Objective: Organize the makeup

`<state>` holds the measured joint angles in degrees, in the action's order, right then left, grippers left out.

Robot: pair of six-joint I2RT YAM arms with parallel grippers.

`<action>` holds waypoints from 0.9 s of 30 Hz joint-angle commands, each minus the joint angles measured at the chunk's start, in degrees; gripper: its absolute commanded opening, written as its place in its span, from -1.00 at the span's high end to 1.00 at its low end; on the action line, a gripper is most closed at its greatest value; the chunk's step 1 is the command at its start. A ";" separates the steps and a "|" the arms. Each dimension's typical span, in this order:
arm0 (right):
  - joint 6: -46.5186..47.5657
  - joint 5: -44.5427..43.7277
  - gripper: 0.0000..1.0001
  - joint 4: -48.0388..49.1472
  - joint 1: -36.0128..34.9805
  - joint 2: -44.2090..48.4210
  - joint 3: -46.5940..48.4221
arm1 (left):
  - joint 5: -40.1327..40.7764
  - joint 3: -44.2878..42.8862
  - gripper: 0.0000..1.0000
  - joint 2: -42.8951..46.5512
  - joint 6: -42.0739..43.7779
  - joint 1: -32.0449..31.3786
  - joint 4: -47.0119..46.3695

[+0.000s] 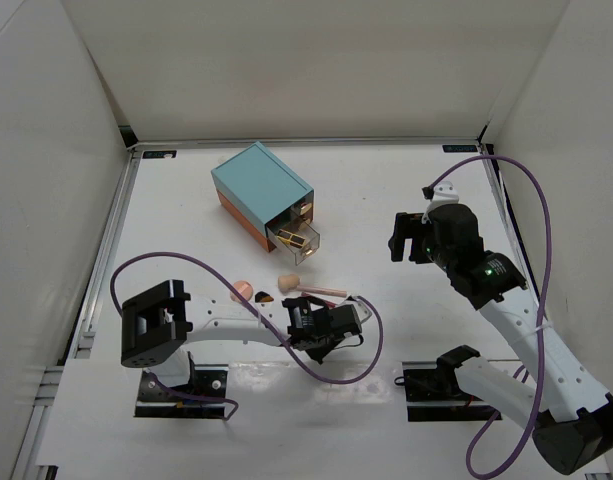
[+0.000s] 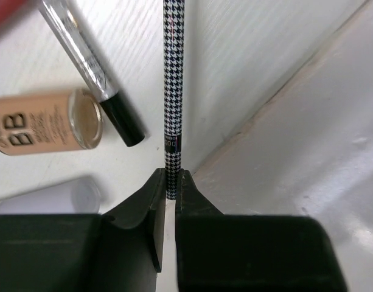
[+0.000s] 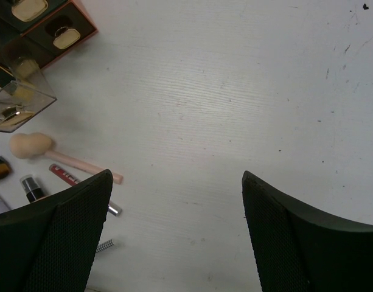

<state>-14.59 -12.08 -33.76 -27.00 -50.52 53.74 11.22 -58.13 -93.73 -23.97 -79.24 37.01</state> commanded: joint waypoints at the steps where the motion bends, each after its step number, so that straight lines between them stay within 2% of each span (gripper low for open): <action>1: 0.53 -0.58 -0.76 1.23 0.29 1.48 0.41 | 0.81 -4.18 0.81 3.90 3.04 -0.39 1.66; 4: 0.53 -0.23 -0.77 1.59 0.29 1.48 0.23 | 3.44 -5.15 0.81 5.40 4.89 -0.30 1.31; 6: 0.53 -0.23 -0.77 1.59 0.29 1.66 0.14 | 6.79 -7.95 0.81 6.63 2.97 1.45 3.05; 8: 0.18 -0.23 -0.77 1.42 0.11 1.31 0.41 | 7.32 -13.22 0.82 5.32 -2.91 5.40 7.61; 11: 0.18 -0.23 -0.76 1.59 0.29 1.30 0.76 | 9.16 -19.89 0.82 5.14 -8.02 7.08 10.96; 15: 0.35 0.12 -0.76 1.07 0.28 0.95 1.63 | 11.70 -23.95 0.82 8.30 -12.05 7.87 11.85; 16: 0.18 0.12 -0.76 1.06 0.29 0.78 1.98 | 11.45 -24.57 0.82 8.83 -15.55 8.57 12.37; 19: -0.18 0.12 -0.76 0.71 0.28 0.42 1.99 | 9.70 -25.37 0.81 10.41 -21.55 13.23 13.26; 22: -0.88 0.12 -0.76 0.71 0.29 0.60 1.99 | 6.63 -24.23 0.82 11.82 -26.03 17.45 10.11; 27: -2.11 0.47 -0.76 1.24 0.29 0.95 1.81 | -3.82 -18.17 0.81 13.92 -33.14 23.94 -6.05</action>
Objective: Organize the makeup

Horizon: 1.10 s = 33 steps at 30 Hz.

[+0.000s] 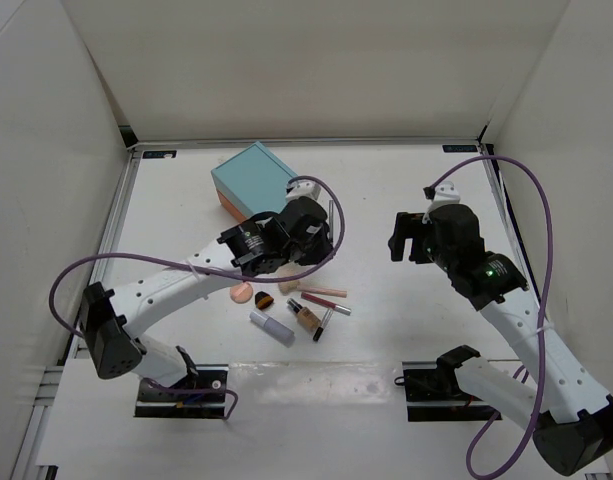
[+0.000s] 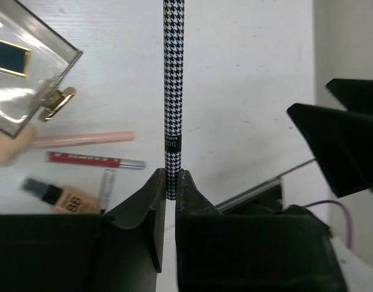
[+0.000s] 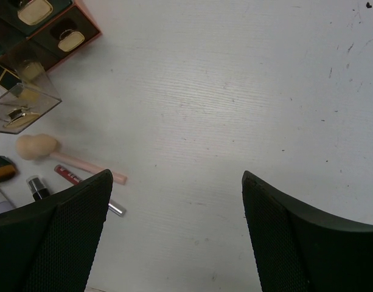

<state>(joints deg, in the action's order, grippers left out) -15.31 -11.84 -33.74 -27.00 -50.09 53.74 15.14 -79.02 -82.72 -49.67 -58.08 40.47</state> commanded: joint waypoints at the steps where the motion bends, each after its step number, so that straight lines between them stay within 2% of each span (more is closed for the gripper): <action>1: -1.21 0.23 -0.77 1.04 0.29 0.51 1.99 | -11.76 5.17 0.82 3.61 -9.02 3.85 -13.36; 8: -1.56 -0.47 -0.76 0.16 0.29 1.22 2.95 | -13.46 16.00 0.81 12.22 -22.74 9.65 -23.58; 12: -1.92 -2.40 -0.76 -0.01 0.29 1.57 2.34 | -14.78 19.69 0.82 16.27 -29.77 12.47 -25.70; 17: -2.44 -2.58 -0.77 -0.01 0.29 1.48 2.25 | -26.71 25.14 0.82 17.50 -36.98 19.58 -29.91; 21: -2.62 -2.93 -0.77 -0.01 0.29 2.27 2.08 | -42.95 29.01 0.81 14.17 -42.08 24.59 -35.45; 23: -3.05 -2.93 -0.77 -0.01 0.29 2.27 1.99 | -45.36 28.93 0.82 12.07 -42.88 25.39 -35.72; 27: -3.32 -3.28 -0.78 0.34 0.29 2.97 1.37 | -46.95 28.92 0.81 12.23 -44.02 26.79 -34.50; 33: -3.50 -4.69 -0.78 0.34 0.29 2.80 0.76 | -42.05 32.35 0.82 16.97 -48.58 30.13 -29.93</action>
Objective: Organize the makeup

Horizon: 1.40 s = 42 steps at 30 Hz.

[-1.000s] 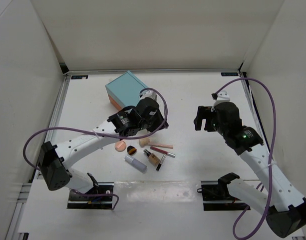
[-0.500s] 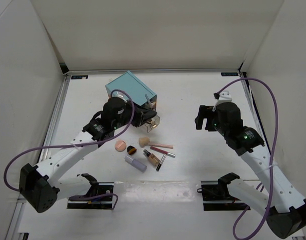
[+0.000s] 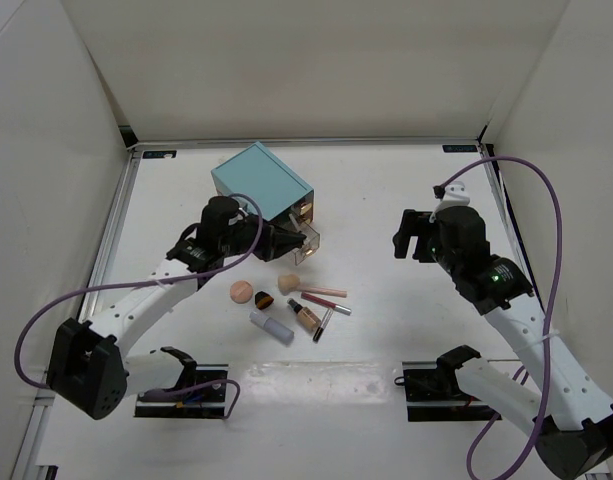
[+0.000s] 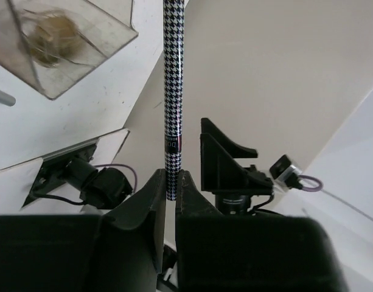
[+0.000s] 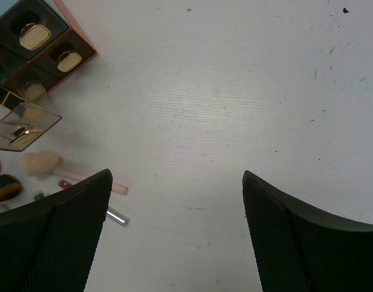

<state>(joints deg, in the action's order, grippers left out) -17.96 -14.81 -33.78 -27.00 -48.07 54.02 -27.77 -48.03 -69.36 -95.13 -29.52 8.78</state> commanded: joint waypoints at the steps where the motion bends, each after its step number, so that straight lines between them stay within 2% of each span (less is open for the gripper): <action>1: -1.11 -1.72 -0.78 0.73 0.29 0.96 0.47 | 1.40 1.97 0.81 4.14 -3.48 2.18 2.47; 7: -0.85 -2.59 -0.79 1.08 0.29 0.61 -0.05 | 0.35 1.28 0.82 2.92 -2.69 4.82 3.88; 16: -0.68 -3.47 -0.81 1.26 0.29 -0.44 0.12 | -1.23 -0.31 0.82 -0.07 -1.37 4.73 4.58; 25: -0.32 -3.83 -0.81 1.44 0.29 -0.44 0.21 | 3.68 -1.01 0.82 -2.70 1.08 4.82 3.88; 39: 0.20 -4.18 -0.82 1.09 0.29 -0.26 0.91 | 4.56 -6.46 0.82 -12.20 3.64 4.91 2.47; 41: 0.37 -4.17 -0.82 1.26 0.29 -0.44 0.74 | 4.92 -6.90 0.75 -12.55 3.73 4.82 2.13; 42: 0.38 -4.00 -0.82 1.00 0.29 -0.79 0.91 | 5.35 -7.08 0.57 -12.90 3.99 4.91 2.12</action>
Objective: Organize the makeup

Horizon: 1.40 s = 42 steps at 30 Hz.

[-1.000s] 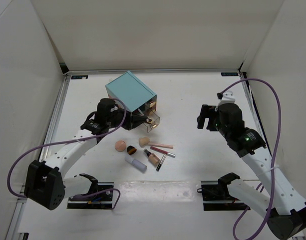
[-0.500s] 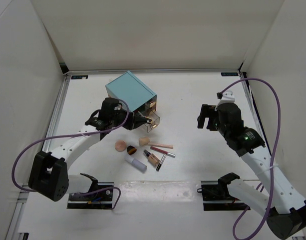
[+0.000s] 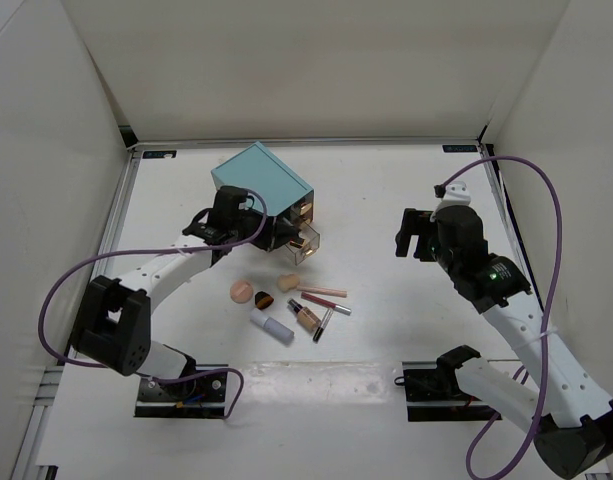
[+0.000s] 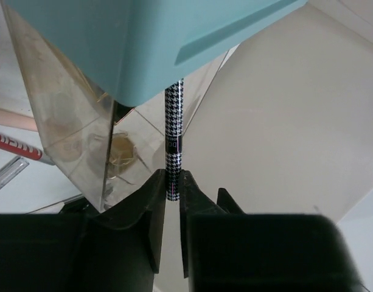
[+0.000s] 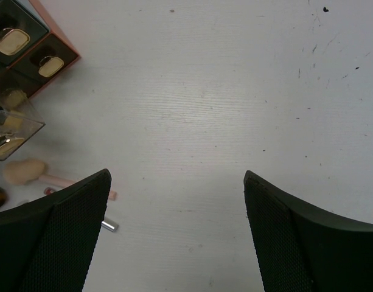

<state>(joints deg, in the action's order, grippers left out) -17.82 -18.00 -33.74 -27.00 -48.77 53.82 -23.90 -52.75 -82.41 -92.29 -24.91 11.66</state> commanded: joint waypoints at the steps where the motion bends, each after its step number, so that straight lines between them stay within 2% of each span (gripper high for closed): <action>1: 0.25 -0.64 -0.83 0.95 0.29 -0.09 1.20 | 0.97 -2.36 0.46 0.15 1.58 0.12 -0.76; 2: 0.59 -0.63 -0.83 1.04 0.29 -0.27 1.20 | 1.74 -2.96 0.35 0.15 1.94 0.29 -0.41; 3: 0.60 -0.98 -0.83 0.87 0.29 -0.62 1.37 | 1.93 -3.14 -0.02 0.15 2.03 0.12 0.37; 6: 1.30 -0.99 -0.85 0.43 0.46 -0.80 1.72 | 1.93 -3.41 -0.40 0.32 2.29 0.12 -0.23; 8: 2.35 -0.29 -0.87 -0.01 0.29 -1.23 2.07 | 1.75 -3.67 -0.79 0.32 3.25 0.21 -0.76; 13: 9.01 5.33 -0.89 0.34 0.29 -0.10 0.59 | 0.88 -6.13 -0.85 0.15 7.38 -0.58 -0.58; 16: 11.14 12.00 -0.87 1.04 0.11 0.08 0.32 | 1.75 -8.41 -0.85 0.50 10.89 -1.55 -0.77; 21: 15.36 28.16 -0.83 2.97 -0.59 -1.14 -1.96 | 7.00 -15.08 -0.91 2.25 20.80 -2.86 4.05; 24: 16.42 31.44 -0.80 4.90 -2.17 -2.20 -5.21 | 12.10 -17.90 -0.92 4.44 27.74 -4.00 6.69; 27: 15.72 30.49 -0.62 8.05 -6.03 -4.83 -8.63 | 16.51 -23.33 -0.97 6.47 37.84 -6.55 9.68; 29: 15.36 28.38 -0.53 11.21 -10.60 -7.81 -11.44 | 22.82 -26.51 -0.97 7.17 44.18 -8.57 16.44; 31: 15.19 22.79 -0.35 13.69 -14.81 -9.58 -13.30 | 34.03 -29.86 -0.97 7.88 50.25 -12.17 22.07; 32: 15.36 21.01 -0.32 15.35 -18.83 -11.50 -14.70 | 37.58 -30.30 -0.97 8.05 51.85 -14.19 26.61; 34: 16.07 18.01 -0.30 17.55 -22.72 -13.79 -15.94 | 46.70 -30.57 -0.97 8.23 53.78 -15.95 30.86; 35: 16.41 13.30 -0.29 17.91 -25.00 -14.85 -16.20 | 49.71 -30.39 -0.97 8.23 53.53 -17.62 35.58; 37: 16.41 12.03 -0.23 20.71 -26.25 -18.19 -17.61 | 57.25 -29.78 -0.97 7.53 52.66 -19.21 39.30; 39: 16.77 12.37 -0.20 25.27 -26.61 -21.17 -19.45 | 60.10 -28.82 -0.97 7.18 51.60 -20.62 43.87; 42: 19.64 11.32 -0.18 30.37 -26.96 -23.47 -20.77 | 61.34 -27.15 -0.97 7.17 50.63 -21.76 44.51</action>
<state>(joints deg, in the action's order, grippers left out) -1.69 -3.11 -12.73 -53.41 -71.09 34.26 29.02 -81.28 -75.37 -42.46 -45.76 49.06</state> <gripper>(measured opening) 0.592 0.984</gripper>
